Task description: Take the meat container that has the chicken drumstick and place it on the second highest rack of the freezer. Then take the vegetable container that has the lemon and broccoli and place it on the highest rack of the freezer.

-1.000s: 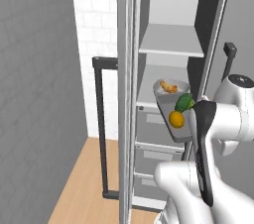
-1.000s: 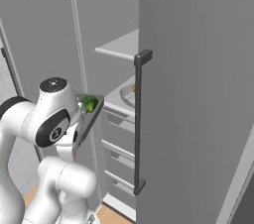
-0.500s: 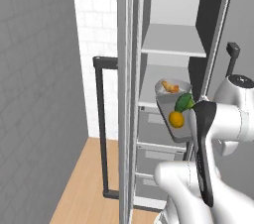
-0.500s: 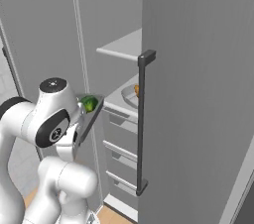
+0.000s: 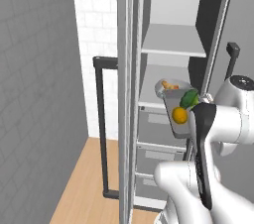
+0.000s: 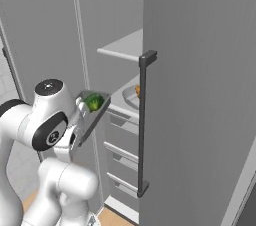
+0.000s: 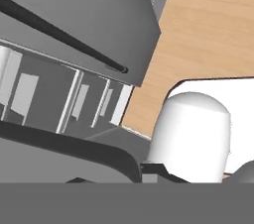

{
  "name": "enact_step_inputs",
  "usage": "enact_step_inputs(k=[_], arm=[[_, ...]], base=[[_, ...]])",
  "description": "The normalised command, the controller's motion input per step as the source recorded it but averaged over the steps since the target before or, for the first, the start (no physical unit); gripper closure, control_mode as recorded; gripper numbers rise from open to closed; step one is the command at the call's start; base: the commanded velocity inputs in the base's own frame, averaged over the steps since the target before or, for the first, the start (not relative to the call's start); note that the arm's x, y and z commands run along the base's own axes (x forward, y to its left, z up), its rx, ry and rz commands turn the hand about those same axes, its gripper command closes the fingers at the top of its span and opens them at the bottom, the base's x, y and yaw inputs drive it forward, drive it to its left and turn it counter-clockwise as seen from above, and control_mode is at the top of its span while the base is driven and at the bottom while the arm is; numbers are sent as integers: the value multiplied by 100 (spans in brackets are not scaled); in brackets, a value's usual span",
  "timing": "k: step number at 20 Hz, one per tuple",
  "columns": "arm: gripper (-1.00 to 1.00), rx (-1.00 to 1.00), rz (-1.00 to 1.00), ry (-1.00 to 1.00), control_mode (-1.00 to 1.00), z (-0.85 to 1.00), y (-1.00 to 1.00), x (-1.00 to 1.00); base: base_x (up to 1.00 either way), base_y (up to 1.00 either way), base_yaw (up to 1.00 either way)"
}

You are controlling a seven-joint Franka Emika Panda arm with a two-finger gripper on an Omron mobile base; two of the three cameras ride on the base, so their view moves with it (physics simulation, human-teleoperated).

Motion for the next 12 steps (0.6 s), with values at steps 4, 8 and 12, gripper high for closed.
enact_step_inputs(k=[4,8,12], arm=[[100,0,-18,-7,-100,31,-4,22],[100,2,-5,-4,-100,84,-8,45],[100,11,-9,-25,-100,77,-18,20]], base=[[0,0,0],[0,0,0],[0,0,0]])
